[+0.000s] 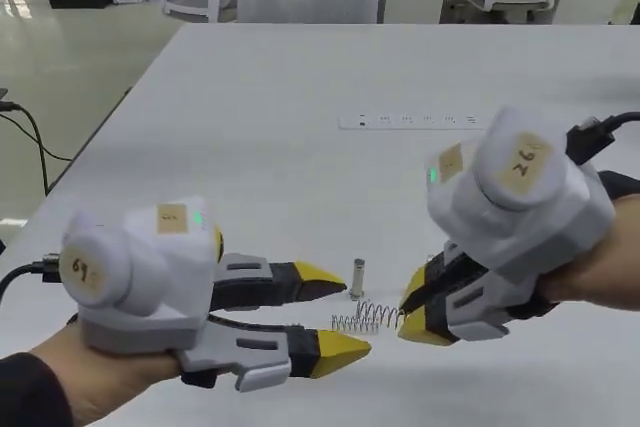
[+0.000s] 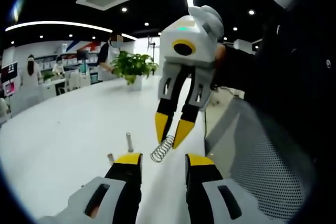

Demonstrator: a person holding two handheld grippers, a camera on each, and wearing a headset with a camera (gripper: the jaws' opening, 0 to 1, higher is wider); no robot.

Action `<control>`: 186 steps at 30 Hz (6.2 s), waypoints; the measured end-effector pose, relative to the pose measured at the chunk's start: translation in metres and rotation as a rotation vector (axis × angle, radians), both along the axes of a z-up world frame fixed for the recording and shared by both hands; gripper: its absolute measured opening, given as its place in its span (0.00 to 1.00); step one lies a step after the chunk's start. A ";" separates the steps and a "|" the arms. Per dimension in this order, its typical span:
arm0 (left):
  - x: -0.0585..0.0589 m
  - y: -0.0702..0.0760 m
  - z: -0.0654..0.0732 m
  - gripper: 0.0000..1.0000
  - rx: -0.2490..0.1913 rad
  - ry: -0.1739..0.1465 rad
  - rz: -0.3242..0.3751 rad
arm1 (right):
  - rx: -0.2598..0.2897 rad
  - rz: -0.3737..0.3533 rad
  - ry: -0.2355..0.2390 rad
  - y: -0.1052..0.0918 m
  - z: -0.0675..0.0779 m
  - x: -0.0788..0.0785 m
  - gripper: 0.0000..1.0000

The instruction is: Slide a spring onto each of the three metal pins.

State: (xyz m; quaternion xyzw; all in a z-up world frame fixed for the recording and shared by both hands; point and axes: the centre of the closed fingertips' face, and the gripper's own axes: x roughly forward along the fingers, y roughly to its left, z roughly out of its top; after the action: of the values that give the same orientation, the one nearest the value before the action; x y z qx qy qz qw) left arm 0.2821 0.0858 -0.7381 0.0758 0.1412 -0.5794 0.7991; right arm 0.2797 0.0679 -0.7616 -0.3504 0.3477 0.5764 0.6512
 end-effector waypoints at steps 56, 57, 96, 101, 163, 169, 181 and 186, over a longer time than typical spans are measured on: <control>-0.015 -0.005 0.004 0.03 -0.044 0.021 -0.070 | 0.156 0.036 0.087 0.009 0.006 -0.017 0.08; -0.015 -0.005 0.004 0.03 -0.046 0.022 -0.069 | 0.156 0.036 0.082 0.009 0.008 -0.016 0.08; -0.017 -0.009 -0.009 0.08 -0.005 0.031 -0.079 | 0.071 0.129 0.008 0.033 0.035 -0.023 0.07; -0.016 -0.007 -0.009 0.13 -0.010 0.030 -0.071 | 0.067 0.118 0.005 0.030 0.035 -0.020 0.07; 0.006 0.080 -0.023 0.55 -0.044 0.016 0.317 | -0.142 -0.177 -0.093 -0.059 0.004 0.099 0.08; 0.006 0.079 -0.023 0.56 -0.041 0.015 0.320 | -0.164 -0.168 -0.073 -0.057 -0.006 0.104 0.08; 0.006 0.079 -0.024 0.55 -0.037 0.019 0.318 | -0.198 -0.157 -0.042 -0.057 -0.018 0.108 0.08; 0.006 0.079 -0.025 0.54 -0.036 0.019 0.319 | -0.219 -0.155 -0.036 -0.059 -0.025 0.110 0.08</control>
State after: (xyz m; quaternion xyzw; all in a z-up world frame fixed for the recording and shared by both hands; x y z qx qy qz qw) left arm 0.2882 0.1652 -0.7626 0.0325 0.1485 -0.4483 0.8809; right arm 0.3894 0.0087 -0.7866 -0.4018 0.4227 0.4766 0.6579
